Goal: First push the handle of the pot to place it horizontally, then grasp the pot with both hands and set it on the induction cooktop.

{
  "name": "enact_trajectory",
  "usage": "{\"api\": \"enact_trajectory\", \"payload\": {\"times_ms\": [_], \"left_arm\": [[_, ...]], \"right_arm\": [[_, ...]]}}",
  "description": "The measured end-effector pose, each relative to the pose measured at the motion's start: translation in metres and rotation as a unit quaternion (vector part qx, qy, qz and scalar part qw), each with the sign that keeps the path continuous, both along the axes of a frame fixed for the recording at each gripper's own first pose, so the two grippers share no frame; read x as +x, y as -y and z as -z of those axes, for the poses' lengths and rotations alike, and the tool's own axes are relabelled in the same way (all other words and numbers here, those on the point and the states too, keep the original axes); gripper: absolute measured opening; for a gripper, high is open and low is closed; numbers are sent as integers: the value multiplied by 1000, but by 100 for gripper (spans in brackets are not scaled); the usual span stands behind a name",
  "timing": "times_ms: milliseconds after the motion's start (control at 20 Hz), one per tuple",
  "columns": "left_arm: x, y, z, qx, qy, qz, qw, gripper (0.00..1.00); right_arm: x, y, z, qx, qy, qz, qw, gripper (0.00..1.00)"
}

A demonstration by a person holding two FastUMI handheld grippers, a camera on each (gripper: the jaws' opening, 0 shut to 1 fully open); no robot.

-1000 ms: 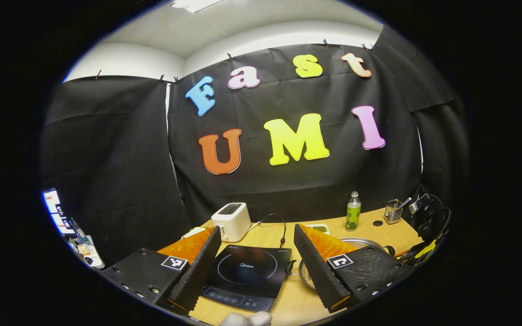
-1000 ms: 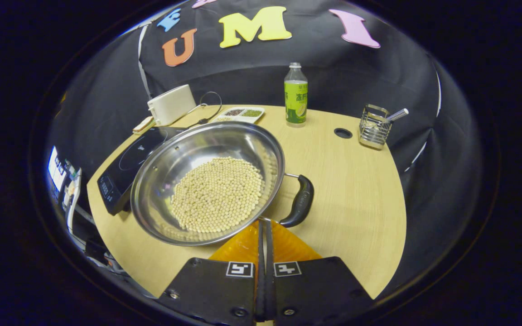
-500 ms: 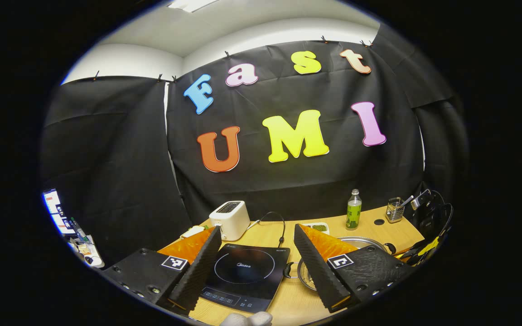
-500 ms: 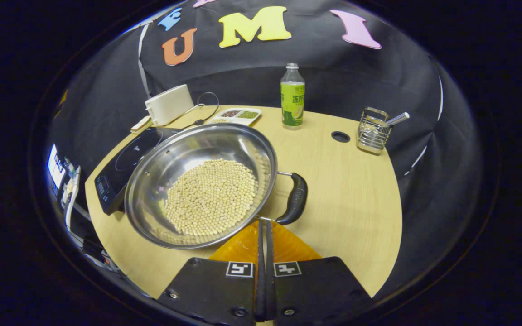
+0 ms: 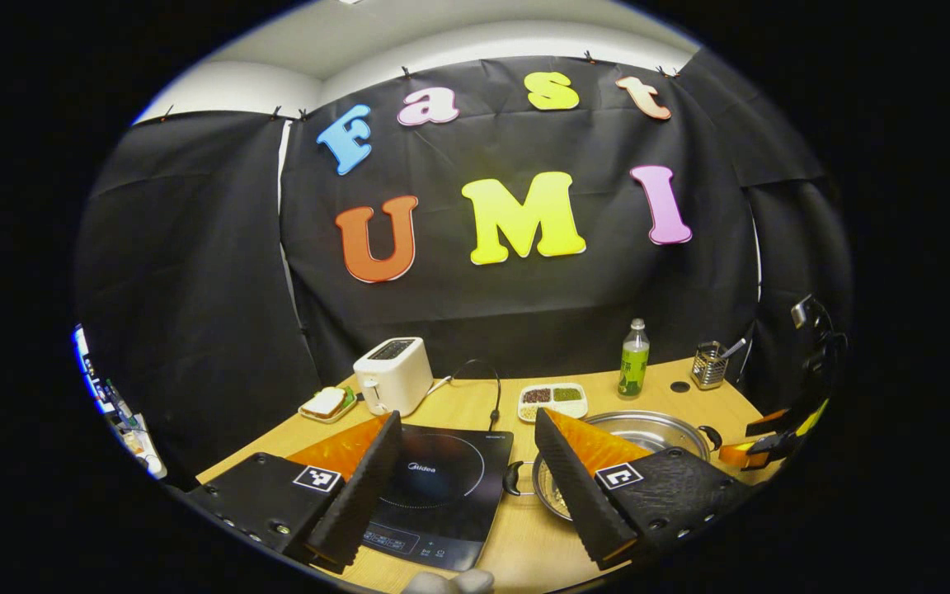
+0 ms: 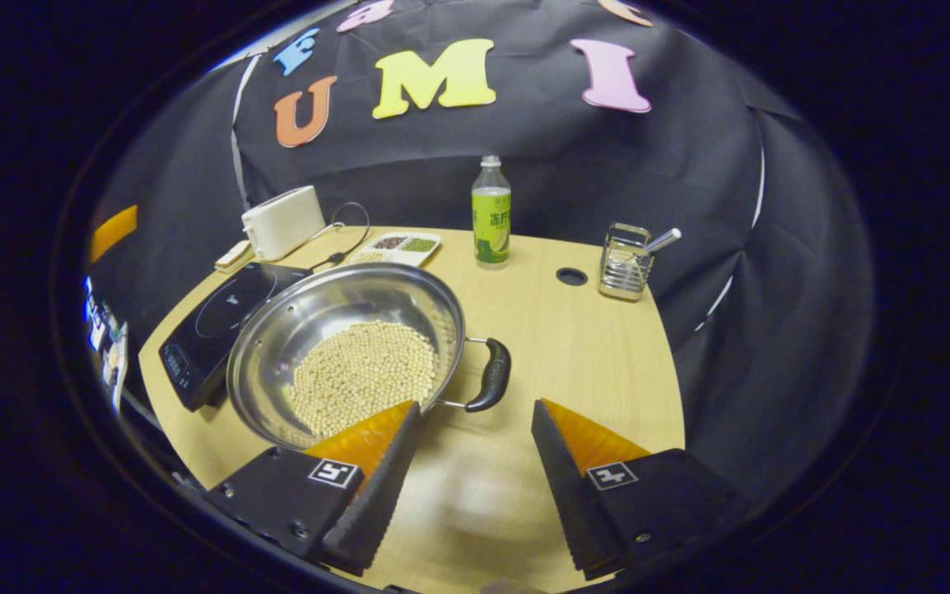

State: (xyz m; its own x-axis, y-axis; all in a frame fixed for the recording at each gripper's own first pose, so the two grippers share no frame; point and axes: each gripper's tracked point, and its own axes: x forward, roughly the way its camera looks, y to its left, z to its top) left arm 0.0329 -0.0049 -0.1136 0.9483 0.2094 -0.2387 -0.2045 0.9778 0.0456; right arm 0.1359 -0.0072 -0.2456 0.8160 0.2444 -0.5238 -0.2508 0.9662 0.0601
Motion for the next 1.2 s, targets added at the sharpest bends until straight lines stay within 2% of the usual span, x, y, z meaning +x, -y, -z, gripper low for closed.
{"api": "enact_trajectory", "payload": {"times_ms": [50, 150, 600, 1200], "left_arm": [[5, 2, 11, -5, -10, 8, 1000, 96], [16, 9, 33, -18, -30, 22, 999, 96], [55, 30, 138, -72, -137, 47, 987, 96], [84, 51, 197, -79, -198, 69, 975, 97]], "right_arm": [[-1, -1, -3, 3, 3, 3, 1000, 87], [3, -1, -8, 3, 10, 10, 1000, 94], [37, -7, 9, 16, -3, 36, 999, 94], [73, -20, 44, 7, -41, 35, 999, 94]]}}
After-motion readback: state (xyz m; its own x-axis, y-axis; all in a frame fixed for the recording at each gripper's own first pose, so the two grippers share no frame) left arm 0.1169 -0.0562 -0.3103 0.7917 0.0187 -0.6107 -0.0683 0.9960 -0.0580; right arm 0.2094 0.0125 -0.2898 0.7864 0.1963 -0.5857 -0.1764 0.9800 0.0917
